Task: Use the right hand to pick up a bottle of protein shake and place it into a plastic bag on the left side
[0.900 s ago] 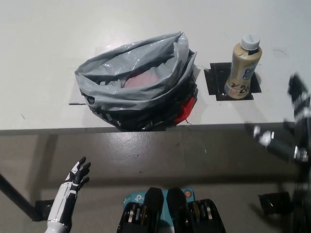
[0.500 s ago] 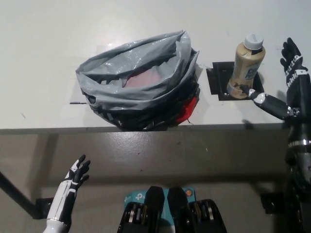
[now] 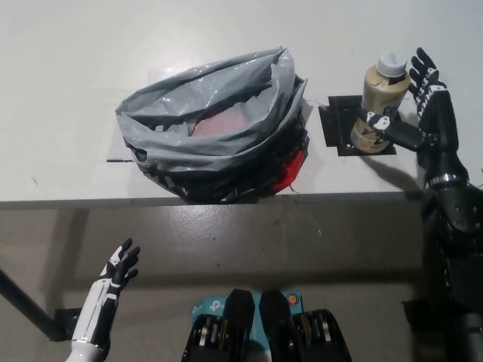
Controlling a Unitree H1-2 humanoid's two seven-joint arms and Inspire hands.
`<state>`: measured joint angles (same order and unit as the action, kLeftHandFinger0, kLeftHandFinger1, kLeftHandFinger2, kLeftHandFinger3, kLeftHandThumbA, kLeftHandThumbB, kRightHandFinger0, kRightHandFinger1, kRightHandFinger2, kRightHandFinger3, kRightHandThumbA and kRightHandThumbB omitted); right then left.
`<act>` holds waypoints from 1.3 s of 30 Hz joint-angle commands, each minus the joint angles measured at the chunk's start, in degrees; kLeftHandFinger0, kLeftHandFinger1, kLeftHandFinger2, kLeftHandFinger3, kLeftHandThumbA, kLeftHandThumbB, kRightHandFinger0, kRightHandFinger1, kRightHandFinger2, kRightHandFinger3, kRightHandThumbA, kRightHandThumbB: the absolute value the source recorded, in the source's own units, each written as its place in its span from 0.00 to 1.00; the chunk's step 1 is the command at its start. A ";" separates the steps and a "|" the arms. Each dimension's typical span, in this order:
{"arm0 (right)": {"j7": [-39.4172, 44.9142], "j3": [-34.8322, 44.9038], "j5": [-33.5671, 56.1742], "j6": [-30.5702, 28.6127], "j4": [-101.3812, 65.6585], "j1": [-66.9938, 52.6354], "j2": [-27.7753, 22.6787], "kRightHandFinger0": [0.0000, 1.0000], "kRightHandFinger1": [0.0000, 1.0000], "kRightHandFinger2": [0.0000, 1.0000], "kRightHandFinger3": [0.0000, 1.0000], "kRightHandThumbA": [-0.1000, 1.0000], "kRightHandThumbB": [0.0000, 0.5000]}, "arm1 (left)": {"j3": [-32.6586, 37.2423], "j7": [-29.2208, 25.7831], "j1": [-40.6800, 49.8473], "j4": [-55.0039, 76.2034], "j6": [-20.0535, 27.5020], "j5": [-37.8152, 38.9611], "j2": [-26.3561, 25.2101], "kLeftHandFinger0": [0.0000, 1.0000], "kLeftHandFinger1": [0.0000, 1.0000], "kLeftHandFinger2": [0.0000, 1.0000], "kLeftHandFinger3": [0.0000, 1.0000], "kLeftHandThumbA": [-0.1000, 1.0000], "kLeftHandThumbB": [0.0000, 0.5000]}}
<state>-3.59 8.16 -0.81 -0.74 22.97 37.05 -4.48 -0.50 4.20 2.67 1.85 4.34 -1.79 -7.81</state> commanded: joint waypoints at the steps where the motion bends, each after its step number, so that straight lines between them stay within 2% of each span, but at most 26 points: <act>1: -0.75 1.19 2.22 0.87 3.69 6.37 -0.95 1.00 1.00 1.00 1.00 1.00 0.93 | -0.15 0.44 -0.40 1.66 2.76 0.48 -0.73 1.00 1.00 1.00 1.00 1.00 0.16; 3: -0.87 1.56 2.73 0.94 5.69 7.83 -0.85 1.00 1.00 1.00 1.00 1.00 0.95 | -0.18 0.52 -0.38 1.85 2.66 0.48 -0.72 1.00 1.00 1.00 1.00 1.00 0.16; 5: -0.91 1.92 3.20 0.92 8.32 9.44 -0.59 1.00 1.00 1.00 1.00 1.00 0.90 | -0.16 0.73 -0.18 2.02 2.56 0.67 -0.75 1.00 1.00 1.00 1.00 1.00 0.15; 7: -1.17 2.68 4.22 1.93 11.52 11.39 0.01 1.00 1.00 1.00 1.00 0.99 0.97 | -0.22 0.91 -0.12 2.01 2.52 0.97 -0.79 1.00 1.00 1.00 1.00 1.00 0.16; 10: -0.61 4.24 6.54 1.31 16.79 14.32 0.60 1.00 1.00 1.00 1.00 0.94 0.97 | -0.28 0.65 -0.10 1.71 3.25 0.58 -0.85 1.00 1.00 1.00 1.00 1.00 0.13; 12: 0.31 5.23 7.93 -0.46 20.66 16.09 0.69 1.00 1.00 1.00 1.00 0.87 0.89 | -0.28 0.66 0.03 1.88 3.01 0.65 -0.77 1.00 1.00 1.00 1.00 1.00 0.15; 13: -0.06 5.95 8.53 -0.61 22.69 17.15 0.70 1.00 1.00 1.00 1.00 0.77 0.85 | -0.25 0.60 -0.04 1.94 2.90 0.60 -0.67 1.00 1.00 1.00 1.00 1.00 0.15; 14: -1.77 7.13 9.20 0.39 24.96 18.61 0.83 1.00 1.00 1.00 1.00 0.60 0.79 | -0.22 0.54 -0.14 1.92 2.92 0.57 -0.56 1.00 1.00 1.00 1.00 1.00 0.15; 15: -5.50 9.62 10.76 3.48 27.99 21.06 1.15 1.00 0.96 1.00 1.00 0.26 0.55 | -0.20 0.54 -0.28 1.90 3.14 0.74 -0.41 1.00 1.00 1.00 1.00 1.00 0.14; 16: -7.82 11.54 11.92 5.72 29.55 22.52 1.40 0.66 0.65 0.98 1.00 0.18 0.67 | -0.20 0.61 -0.31 1.95 3.32 0.95 -0.34 1.00 1.00 1.00 1.00 1.00 0.13; 17: -9.21 11.94 11.50 6.52 30.41 23.23 1.42 0.17 0.21 0.49 0.84 0.07 0.64 | -0.21 0.67 -0.30 2.08 3.23 0.99 -0.40 1.00 1.00 1.00 1.00 1.00 0.14; 18: -9.89 11.08 9.79 4.84 31.64 23.46 1.20 0.01 0.01 0.21 0.17 0.00 0.40 | -0.27 0.72 -0.56 2.14 2.93 0.90 -0.61 1.00 1.00 1.00 1.00 1.00 0.17; 19: -10.36 10.50 8.53 3.52 32.65 23.69 1.02 0.00 0.02 0.27 0.18 0.00 0.38 | -0.32 0.76 -0.83 2.15 2.70 0.83 -0.78 1.00 1.00 1.00 1.00 1.00 0.18; 20: -10.68 9.59 7.04 2.08 33.42 23.77 0.82 0.00 0.05 0.43 0.31 0.00 0.33 | -0.41 0.74 -1.32 2.26 2.16 0.73 -0.95 1.00 1.00 1.00 1.00 1.00 0.20; 21: -10.85 9.13 6.45 1.71 32.95 23.42 0.93 0.00 0.08 0.51 0.38 0.00 0.32 | -0.53 0.80 -1.56 2.43 1.65 1.05 -0.93 1.00 1.00 1.00 1.00 1.00 0.20; 22: -11.15 8.61 6.00 0.96 32.38 22.87 1.18 0.00 0.11 0.64 0.51 0.00 0.30 | -0.66 0.89 -1.85 2.54 1.23 1.43 -0.95 1.00 1.00 1.00 1.00 1.00 0.18; 23: -11.21 8.58 6.11 0.53 32.11 22.54 1.36 0.00 0.14 0.71 0.61 0.00 0.29 | -0.65 0.97 -1.91 2.41 1.56 1.50 -0.99 1.00 1.00 1.00 1.00 1.00 0.17; 24: -11.31 8.54 6.37 0.15 31.90 22.19 1.50 0.00 0.16 0.74 0.66 0.00 0.26 | -0.59 1.07 -1.97 2.24 1.99 1.48 -1.06 1.00 1.00 1.00 1.00 1.00 0.17; 26: -11.22 8.67 6.86 -0.09 31.55 21.72 1.60 0.00 0.23 0.76 0.70 0.00 0.26 | -0.50 1.21 -1.94 2.31 2.01 1.42 -1.18 1.00 1.00 1.00 1.00 1.00 0.15; 27: -10.88 8.47 6.98 -0.62 30.85 20.95 1.53 0.00 0.31 0.78 0.71 0.00 0.26 | -0.40 1.69 -1.90 2.51 1.82 1.95 -1.38 1.00 1.00 1.00 1.00 1.00 0.12; 29: -11.22 7.84 6.31 -1.06 30.22 20.50 1.37 0.00 0.34 0.81 0.75 0.00 0.27 | -0.31 2.05 -1.96 2.46 1.93 2.40 -1.51 1.00 1.00 1.00 1.00 1.00 0.12; 32: -10.93 7.56 6.63 -2.29 28.73 20.65 1.52 0.00 0.38 0.82 0.74 0.00 0.26 | -0.44 2.13 -2.09 2.49 1.65 2.41 -1.71 1.00 1.00 1.00 1.00 1.00 0.13; 35: -11.00 6.15 5.75 -0.57 22.78 20.82 2.07 0.01 0.42 0.84 0.76 0.00 0.29 | -0.54 1.80 -2.36 2.34 1.46 2.08 -1.53 1.00 1.00 1.00 1.00 1.00 0.14; 36: -10.26 5.37 5.64 0.19 19.63 20.84 2.35 0.00 0.43 0.82 0.81 0.00 0.26 | -0.50 1.85 -2.41 2.22 1.45 2.11 -1.53 1.00 1.00 1.00 1.00 1.00 0.12; 38: -10.03 2.79 3.50 1.44 14.58 21.15 2.64 0.00 0.43 0.80 0.81 0.00 0.26 | -0.41 2.02 -2.39 2.18 1.41 1.97 -1.77 1.00 1.00 1.00 1.00 1.00 0.09; 39: -9.49 0.10 1.08 2.28 11.01 21.75 2.68 0.02 0.43 0.78 0.83 0.00 0.19 | -0.39 2.12 -2.36 2.27 1.08 2.01 -1.85 1.00 1.00 1.00 1.00 1.00 0.10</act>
<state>-14.05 14.25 5.48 1.27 46.19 54.34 -2.77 -0.73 5.34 1.12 2.08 5.29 -0.66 -8.55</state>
